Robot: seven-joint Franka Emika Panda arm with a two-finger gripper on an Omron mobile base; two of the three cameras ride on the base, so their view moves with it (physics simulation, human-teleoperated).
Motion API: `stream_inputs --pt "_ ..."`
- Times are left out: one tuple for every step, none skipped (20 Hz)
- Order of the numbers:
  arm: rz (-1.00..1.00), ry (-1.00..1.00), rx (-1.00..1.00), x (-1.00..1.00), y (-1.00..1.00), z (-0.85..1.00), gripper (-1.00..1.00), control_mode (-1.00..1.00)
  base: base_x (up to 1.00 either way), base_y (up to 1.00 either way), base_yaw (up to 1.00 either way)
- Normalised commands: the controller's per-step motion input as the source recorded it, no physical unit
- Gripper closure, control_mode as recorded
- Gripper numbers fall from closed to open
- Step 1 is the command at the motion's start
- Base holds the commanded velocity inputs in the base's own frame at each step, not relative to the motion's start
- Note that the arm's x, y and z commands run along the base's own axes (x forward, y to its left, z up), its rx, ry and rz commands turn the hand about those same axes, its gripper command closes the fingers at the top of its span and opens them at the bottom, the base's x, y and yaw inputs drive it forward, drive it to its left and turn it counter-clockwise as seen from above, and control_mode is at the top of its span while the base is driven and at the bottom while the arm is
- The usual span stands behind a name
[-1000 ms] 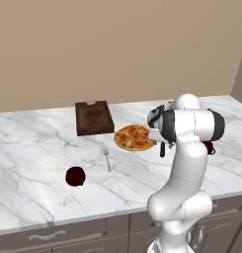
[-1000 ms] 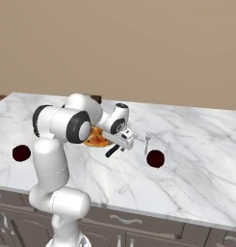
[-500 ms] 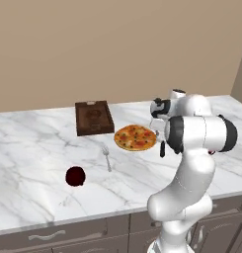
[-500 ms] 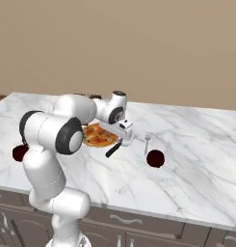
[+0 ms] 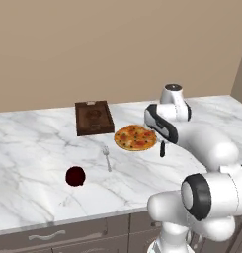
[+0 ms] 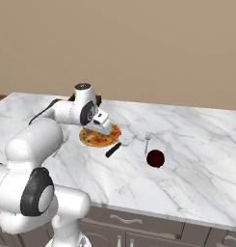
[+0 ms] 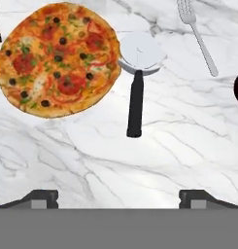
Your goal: Take the pizza cutter from the drawer on the left and place it on the dining counter for cutting.
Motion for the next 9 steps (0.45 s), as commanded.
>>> stream_inputs --pt "0.03 -0.18 -0.08 -1.0 0.37 0.84 -1.0 -1.0 0.0 0.0 0.0" --pt "0.03 -0.18 -0.06 -1.0 0.25 0.81 -1.0 -1.0 0.0 0.0 0.0" --pt "0.03 -0.16 -0.03 -1.0 0.14 0.78 -1.0 -1.0 0.0 0.0 0.0" --pt "0.03 -0.15 0.0 -1.0 0.04 0.74 -1.0 -1.0 0.0 0.0 0.0" --pt "0.03 -0.14 0.0 -1.0 0.0 0.72 -1.0 -1.0 0.0 0.0 0.0" --pt "0.02 -0.13 0.0 -1.0 0.0 0.75 -1.0 -1.0 0.0 0.0 0.0" --pt "0.02 -0.12 0.0 -1.0 0.0 0.76 -1.0 -1.0 0.0 0.0 0.0" --pt "0.03 -0.12 0.0 -1.0 0.0 0.76 -1.0 -1.0 0.0 0.0 0.0" --pt "0.04 -0.1 0.0 -1.0 0.0 0.75 -1.0 -1.0 0.0 0.0 0.0"
